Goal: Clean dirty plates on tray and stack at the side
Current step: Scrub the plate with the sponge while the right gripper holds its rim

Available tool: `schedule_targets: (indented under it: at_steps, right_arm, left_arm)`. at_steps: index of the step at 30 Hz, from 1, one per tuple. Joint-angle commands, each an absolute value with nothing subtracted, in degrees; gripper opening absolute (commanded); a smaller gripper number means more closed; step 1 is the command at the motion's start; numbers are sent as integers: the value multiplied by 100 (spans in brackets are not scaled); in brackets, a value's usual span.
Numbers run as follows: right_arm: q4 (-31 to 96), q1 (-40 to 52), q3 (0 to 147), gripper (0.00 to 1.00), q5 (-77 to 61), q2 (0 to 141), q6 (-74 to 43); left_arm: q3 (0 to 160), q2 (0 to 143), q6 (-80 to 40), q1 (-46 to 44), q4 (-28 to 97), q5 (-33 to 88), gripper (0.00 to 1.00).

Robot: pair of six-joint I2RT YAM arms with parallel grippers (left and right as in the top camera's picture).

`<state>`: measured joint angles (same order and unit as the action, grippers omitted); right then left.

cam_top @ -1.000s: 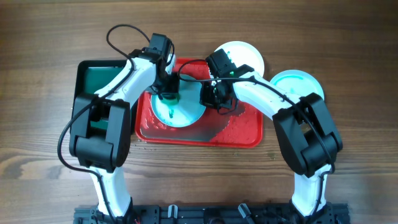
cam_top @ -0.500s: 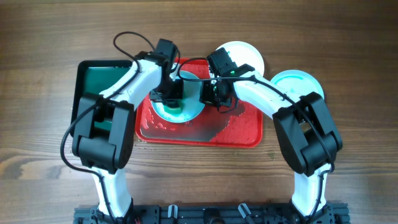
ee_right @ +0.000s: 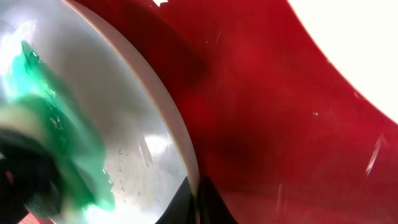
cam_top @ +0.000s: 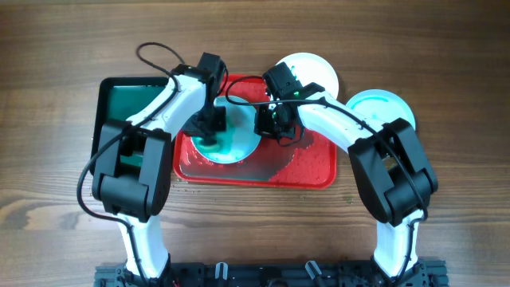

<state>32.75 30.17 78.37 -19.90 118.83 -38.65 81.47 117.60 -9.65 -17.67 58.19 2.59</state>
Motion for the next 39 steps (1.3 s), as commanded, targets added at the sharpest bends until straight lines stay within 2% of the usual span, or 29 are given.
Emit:
schedule_targets:
  at_steps: [1, 8, 13, 18, 22, 28, 31, 34, 36, 39]
  right_arm:
    - [3221, 3013, 7950, 4, -2156, 11970, -3763]
    - [3223, 3013, 7950, 4, -2158, 11970, -3763]
    - [3225, 3013, 7950, 4, -2158, 11970, -3754]
    - [3225, 3013, 7950, 4, -2180, 11970, -3750]
    - [3227, 3013, 7950, 4, -2180, 11970, -3747]
    - [3221, 3013, 7950, 4, -2196, 11970, -3747]
    - [3218, 3013, 7950, 4, -2198, 11970, -3745]
    - [3216, 3013, 7950, 4, -2204, 11970, -3745]
    - [3218, 3013, 7950, 4, -2220, 11970, -3741]
    - [3218, 3013, 7950, 4, -2224, 11970, -3719]
  left_arm:
    - [7966, 12077, 904, -2130, 5850, 2528, 4]
    - [7966, 12077, 760, -2453, 4381, 2394, 4]
    - [7966, 12077, -296, -2379, 3529, 701, 4]
    - [7966, 12077, -1376, -2029, 3341, -1186, 4]
    - [7966, 12077, -1852, -1623, 3688, -1282, 4]
    - [7966, 12077, -2115, -1271, 5006, -108, 4]
    - [7966, 12077, -1190, -1262, 5529, 1149, 4]
    - [7966, 12077, 554, -1334, 5986, 2871, 4]
    - [7966, 12077, 1057, -1387, 6025, 3354, 4]
    - [7968, 12077, 1048, -1426, 5725, 3409, 4]
